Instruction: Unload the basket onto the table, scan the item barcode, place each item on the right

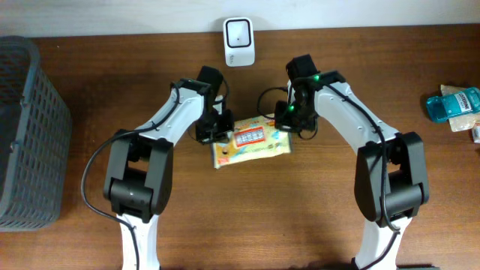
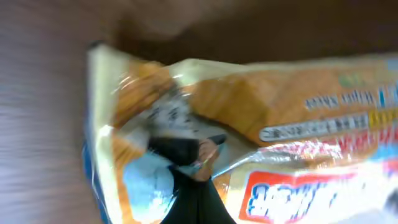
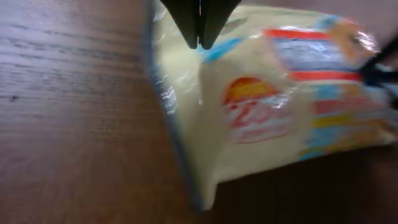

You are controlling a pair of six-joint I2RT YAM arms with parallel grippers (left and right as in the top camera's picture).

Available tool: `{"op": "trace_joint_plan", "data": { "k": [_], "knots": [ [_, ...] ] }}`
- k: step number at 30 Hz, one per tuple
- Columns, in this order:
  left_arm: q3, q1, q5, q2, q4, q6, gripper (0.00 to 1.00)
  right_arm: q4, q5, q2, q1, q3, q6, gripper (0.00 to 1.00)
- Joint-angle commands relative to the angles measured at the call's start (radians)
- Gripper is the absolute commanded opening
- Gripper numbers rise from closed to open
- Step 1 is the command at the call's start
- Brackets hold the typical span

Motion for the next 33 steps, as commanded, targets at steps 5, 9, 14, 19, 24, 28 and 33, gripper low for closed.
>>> {"op": "trace_joint_plan", "data": {
  "k": [5, 9, 14, 19, 24, 28, 33],
  "knots": [
    [0.0, 0.06, -0.326, 0.032, 0.073, 0.064, 0.0, 0.121, -0.017, 0.008, 0.001, -0.133, 0.005, 0.04],
    [0.052, 0.058, -0.322, 0.032, 0.0, 0.063, 0.0, 0.068, -0.018, -0.006, -0.005, -0.078, 0.005, 0.04],
    [0.125, 0.058, -0.312, 0.032, -0.083, 0.063, 0.0, -0.028, -0.043, -0.044, 0.006, 0.108, 0.005, 0.04],
    [0.14, 0.06, -0.285, 0.032, -0.098, 0.063, 0.0, 0.117, -0.105, -0.033, 0.061, 0.114, 0.005, 0.04],
    [0.14, 0.06, -0.284, 0.032, -0.101, 0.063, 0.0, 0.21, -0.101, 0.071, 0.147, 0.108, 0.048, 0.04],
    [0.14, 0.06, -0.284, 0.032, -0.116, 0.063, 0.0, 0.246, -0.109, 0.157, 0.163, 0.108, 0.121, 0.04],
    [0.14, 0.082, -0.285, 0.032, -0.129, 0.063, 0.0, 0.224, -0.089, 0.22, 0.141, 0.107, 0.122, 0.04]
  ]
}}
